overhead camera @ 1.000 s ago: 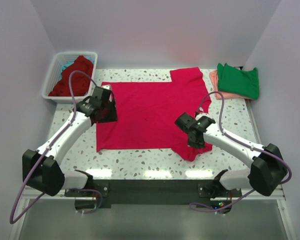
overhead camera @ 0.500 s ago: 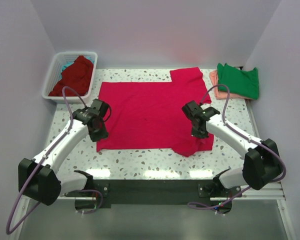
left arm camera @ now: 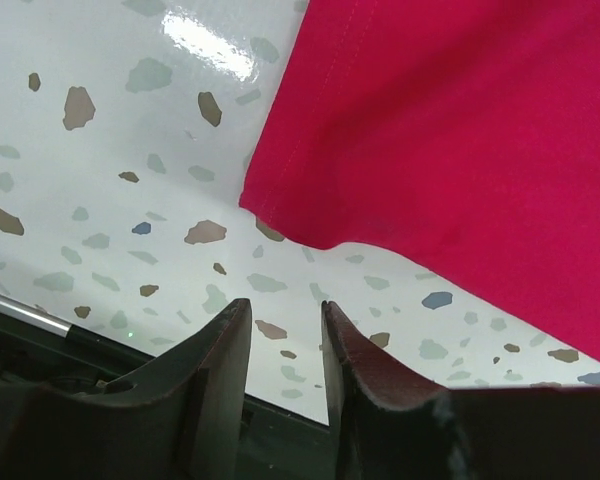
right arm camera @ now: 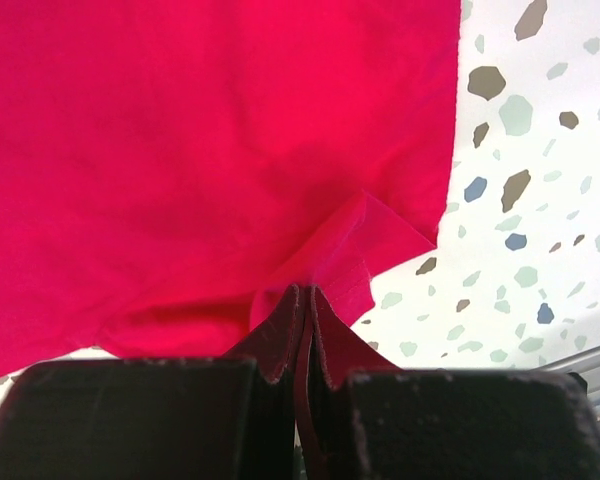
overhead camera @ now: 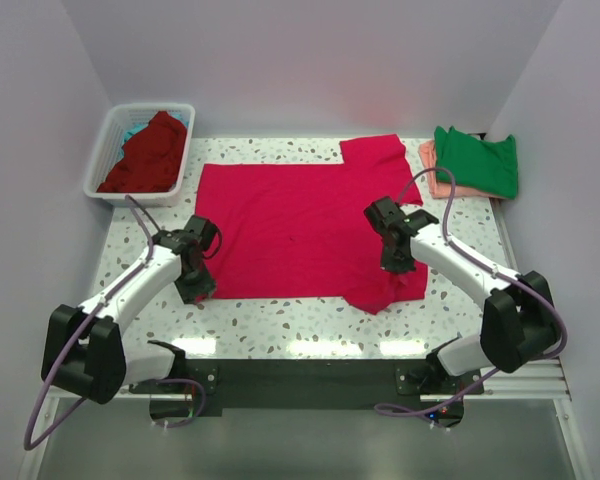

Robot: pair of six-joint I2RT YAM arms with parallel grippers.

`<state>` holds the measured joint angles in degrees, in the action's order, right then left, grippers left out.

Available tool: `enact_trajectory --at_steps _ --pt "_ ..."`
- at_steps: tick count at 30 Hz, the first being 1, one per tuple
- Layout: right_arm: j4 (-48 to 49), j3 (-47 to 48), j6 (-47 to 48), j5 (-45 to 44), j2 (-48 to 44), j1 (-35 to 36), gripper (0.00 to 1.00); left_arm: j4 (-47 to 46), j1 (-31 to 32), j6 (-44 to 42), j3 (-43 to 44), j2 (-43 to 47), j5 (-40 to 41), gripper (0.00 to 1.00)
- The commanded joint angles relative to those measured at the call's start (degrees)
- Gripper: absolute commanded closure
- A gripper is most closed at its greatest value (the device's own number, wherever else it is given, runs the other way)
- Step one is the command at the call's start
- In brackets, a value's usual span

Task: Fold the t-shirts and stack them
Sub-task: Fold the tshirt

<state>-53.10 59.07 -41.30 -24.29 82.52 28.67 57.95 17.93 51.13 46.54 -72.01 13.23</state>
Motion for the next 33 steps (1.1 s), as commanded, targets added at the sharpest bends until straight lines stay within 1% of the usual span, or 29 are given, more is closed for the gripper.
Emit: enact_trajectory --at_steps 1,10,17,25,33 --pt "1.33 2.02 2.10 1.09 0.36 -0.72 1.00 -4.51 -0.88 5.20 -2.06 0.82 1.35 0.60" --pt "1.60 2.45 3.24 1.88 1.15 -1.24 1.00 -5.66 -1.50 10.82 -4.35 0.11 4.69 0.60" --pt "1.51 2.89 3.42 2.50 2.12 -1.33 1.00 -6.62 -2.64 13.20 -5.59 0.38 6.45 0.60" --pt "0.90 3.68 3.51 2.67 3.08 -1.42 1.00 -12.94 -4.92 12.15 -7.52 -0.85 4.70 0.60" --pt "0.54 4.30 3.59 2.50 3.87 -1.42 1.00 -17.79 -5.19 10.30 -8.05 -5.24 3.90 0.56"
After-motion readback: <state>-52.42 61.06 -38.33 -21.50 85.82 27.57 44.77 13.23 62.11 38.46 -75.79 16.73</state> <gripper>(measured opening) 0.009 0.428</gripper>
